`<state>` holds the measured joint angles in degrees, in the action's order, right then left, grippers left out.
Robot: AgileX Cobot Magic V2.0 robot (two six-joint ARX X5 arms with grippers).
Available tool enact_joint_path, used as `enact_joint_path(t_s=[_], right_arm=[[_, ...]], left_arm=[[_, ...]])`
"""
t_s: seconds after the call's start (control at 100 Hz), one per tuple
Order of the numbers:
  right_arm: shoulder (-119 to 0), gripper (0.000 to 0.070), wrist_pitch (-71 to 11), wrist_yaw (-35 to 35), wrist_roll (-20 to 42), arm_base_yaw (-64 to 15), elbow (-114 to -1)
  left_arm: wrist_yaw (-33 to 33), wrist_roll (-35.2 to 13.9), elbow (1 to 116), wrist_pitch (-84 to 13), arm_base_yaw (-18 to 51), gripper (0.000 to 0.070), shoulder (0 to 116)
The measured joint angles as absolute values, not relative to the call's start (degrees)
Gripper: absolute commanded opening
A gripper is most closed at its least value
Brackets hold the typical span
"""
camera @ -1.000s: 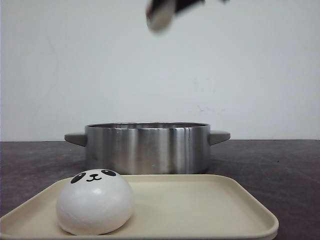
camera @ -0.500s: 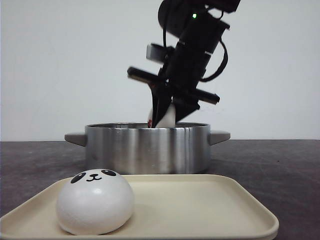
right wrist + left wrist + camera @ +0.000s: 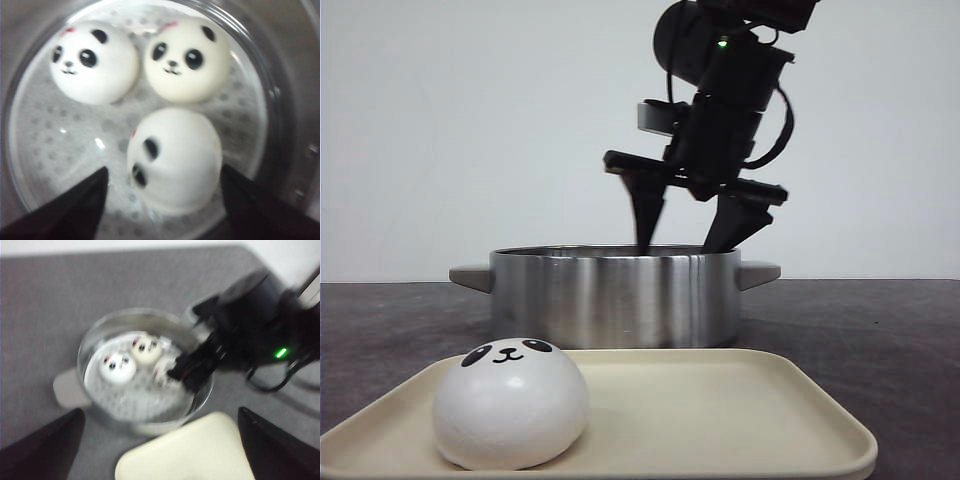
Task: Steam buns
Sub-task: 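Open the right gripper to release the bun and raise it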
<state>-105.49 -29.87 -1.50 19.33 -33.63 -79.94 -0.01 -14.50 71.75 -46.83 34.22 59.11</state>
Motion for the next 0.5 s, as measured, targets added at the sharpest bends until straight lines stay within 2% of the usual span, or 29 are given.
enact_joint_path(t_s=[0.01,0.18,0.36,0.5], right_arm=[[-105.3,0.0000,-30.0,-1.5,19.3,-33.6,-79.9],[-97.4,0.0006,-29.5,-1.5,18.3,-33.5,-79.9],[-84.5,0.0006,-27.6,-1.5,18.0,-35.4,-80.0],[-75.6,0.0006,-26.1,-1.5,17.9,-37.9,-80.0]], left_arm=[[0.0,-14.5,71.4,-46.8,34.2,0.0595,59.2],[3.2,-15.2,63.2,-46.4,34.6,0.0595,59.6],[9.9,-19.9,53.0,-41.0,36.8,0.0595,61.2],[11.1,-23.2,49.5,-39.0,40.8,0.0595,64.9]])
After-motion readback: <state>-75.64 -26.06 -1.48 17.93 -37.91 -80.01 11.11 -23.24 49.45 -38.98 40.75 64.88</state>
